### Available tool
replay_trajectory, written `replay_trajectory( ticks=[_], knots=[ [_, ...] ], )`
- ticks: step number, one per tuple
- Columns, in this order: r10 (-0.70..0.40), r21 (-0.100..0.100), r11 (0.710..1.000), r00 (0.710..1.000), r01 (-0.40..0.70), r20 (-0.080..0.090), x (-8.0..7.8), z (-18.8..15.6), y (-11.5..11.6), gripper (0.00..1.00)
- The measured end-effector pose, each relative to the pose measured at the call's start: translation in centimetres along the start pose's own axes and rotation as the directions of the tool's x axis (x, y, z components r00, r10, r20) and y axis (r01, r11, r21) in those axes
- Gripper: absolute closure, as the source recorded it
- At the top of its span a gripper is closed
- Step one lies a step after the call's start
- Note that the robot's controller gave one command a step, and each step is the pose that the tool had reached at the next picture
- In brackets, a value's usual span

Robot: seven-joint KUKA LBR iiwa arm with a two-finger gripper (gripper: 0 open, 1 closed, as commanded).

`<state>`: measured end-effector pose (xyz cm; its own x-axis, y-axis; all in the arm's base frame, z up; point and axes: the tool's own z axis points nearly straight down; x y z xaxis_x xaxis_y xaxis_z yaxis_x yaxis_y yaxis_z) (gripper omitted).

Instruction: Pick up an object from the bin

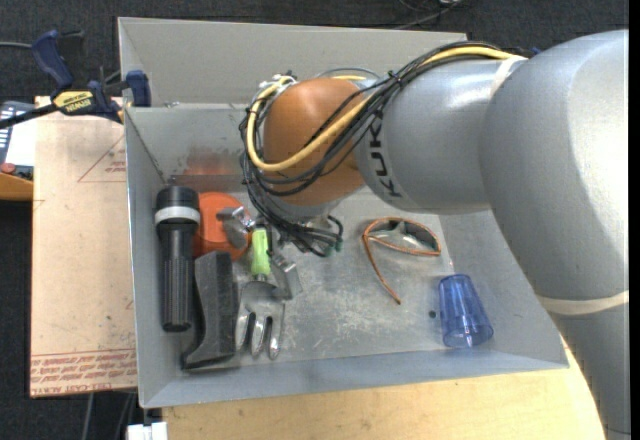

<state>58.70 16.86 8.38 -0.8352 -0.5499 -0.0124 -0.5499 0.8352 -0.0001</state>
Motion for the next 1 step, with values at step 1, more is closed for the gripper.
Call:
replay_trajectory(
  ticks=[1],
  knots=[
    [0.093, 0.000, 0.996, 0.996, -0.093, -0.005, -0.22, -2.85, 0.65, 0.00]
  ],
)
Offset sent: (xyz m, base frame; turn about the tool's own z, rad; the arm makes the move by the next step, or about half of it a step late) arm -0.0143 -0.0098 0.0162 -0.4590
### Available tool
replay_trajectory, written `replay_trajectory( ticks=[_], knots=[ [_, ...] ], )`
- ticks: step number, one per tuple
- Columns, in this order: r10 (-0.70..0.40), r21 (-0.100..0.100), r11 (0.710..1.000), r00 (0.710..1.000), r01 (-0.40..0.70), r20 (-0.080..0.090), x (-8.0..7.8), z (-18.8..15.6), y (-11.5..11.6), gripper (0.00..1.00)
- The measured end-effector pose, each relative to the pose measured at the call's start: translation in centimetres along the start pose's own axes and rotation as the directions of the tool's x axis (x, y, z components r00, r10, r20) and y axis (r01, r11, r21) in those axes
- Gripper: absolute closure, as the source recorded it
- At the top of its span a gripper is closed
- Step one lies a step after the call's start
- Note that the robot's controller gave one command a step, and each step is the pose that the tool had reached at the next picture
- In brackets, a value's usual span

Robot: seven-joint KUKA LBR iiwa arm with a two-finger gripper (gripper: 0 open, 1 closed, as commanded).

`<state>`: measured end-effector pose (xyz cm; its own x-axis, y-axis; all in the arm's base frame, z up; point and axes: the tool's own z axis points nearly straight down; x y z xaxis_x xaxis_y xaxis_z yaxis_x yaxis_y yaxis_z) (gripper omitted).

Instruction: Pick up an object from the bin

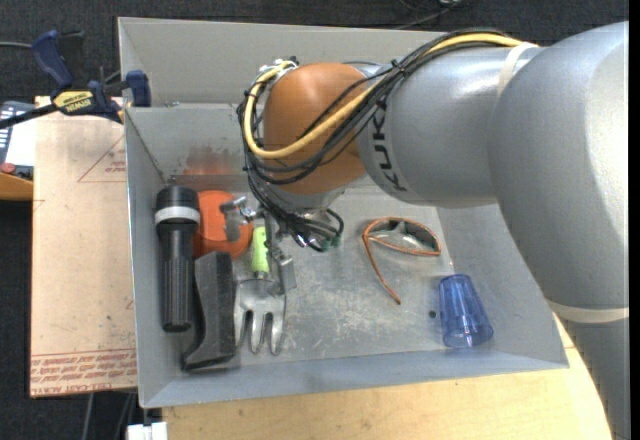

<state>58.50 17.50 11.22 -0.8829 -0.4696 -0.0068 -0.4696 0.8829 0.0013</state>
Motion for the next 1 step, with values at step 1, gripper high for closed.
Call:
replay_trajectory(
  ticks=[1],
  knots=[
    [-0.516, 0.017, 0.857, 0.857, 0.515, 0.017, 1.43, 0.90, -0.91, 0.00]
  ],
)
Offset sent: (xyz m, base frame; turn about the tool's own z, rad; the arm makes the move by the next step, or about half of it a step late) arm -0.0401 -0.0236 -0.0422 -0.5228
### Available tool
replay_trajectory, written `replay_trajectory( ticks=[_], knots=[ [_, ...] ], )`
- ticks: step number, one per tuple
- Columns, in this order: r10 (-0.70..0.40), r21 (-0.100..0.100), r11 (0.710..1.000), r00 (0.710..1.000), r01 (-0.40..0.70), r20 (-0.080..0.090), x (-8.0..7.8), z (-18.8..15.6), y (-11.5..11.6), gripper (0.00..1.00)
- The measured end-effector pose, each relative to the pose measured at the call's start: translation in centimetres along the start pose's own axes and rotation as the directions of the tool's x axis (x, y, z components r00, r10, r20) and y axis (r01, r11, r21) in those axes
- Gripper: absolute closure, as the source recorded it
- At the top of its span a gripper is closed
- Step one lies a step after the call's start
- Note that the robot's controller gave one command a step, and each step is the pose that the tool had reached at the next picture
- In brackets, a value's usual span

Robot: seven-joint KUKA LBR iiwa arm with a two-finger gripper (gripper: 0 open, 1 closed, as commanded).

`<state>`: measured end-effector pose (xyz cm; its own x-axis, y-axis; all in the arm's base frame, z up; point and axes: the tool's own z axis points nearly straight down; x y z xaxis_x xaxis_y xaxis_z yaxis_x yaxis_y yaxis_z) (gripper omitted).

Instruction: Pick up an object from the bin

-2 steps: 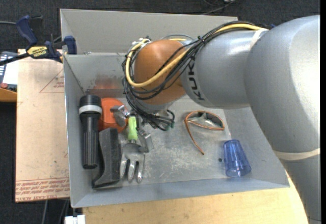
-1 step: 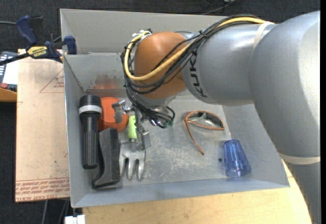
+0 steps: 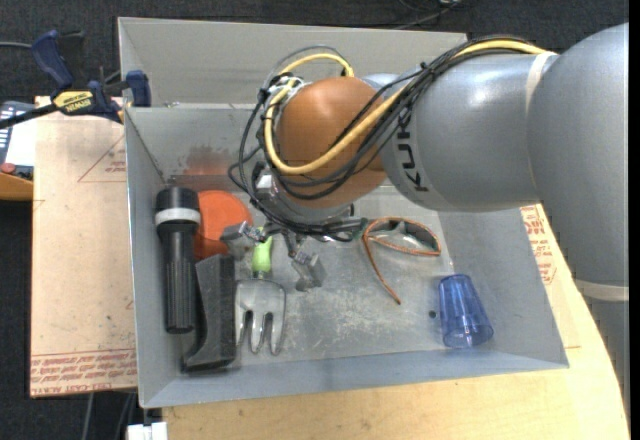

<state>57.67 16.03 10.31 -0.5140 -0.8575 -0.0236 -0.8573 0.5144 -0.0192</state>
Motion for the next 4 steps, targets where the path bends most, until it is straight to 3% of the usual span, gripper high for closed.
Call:
replay_trajectory(
  ticks=[1, 2, 3, 4],
  knots=[
    [0.031, 0.005, 1.000, 1.000, -0.031, 0.000, 2.4, 2.9, 1.6, 0.00],
    [-0.350, 0.026, 0.936, 0.937, 0.350, 0.007, 2.6, 2.8, 1.4, 1.00],
    [-0.350, 0.026, 0.936, 0.937, 0.350, 0.008, 2.6, 2.8, 1.4, 1.00],
    [-0.348, 0.015, 0.937, 0.937, 0.348, 0.005, 2.7, 0.1, 1.7, 1.00]
  ],
)
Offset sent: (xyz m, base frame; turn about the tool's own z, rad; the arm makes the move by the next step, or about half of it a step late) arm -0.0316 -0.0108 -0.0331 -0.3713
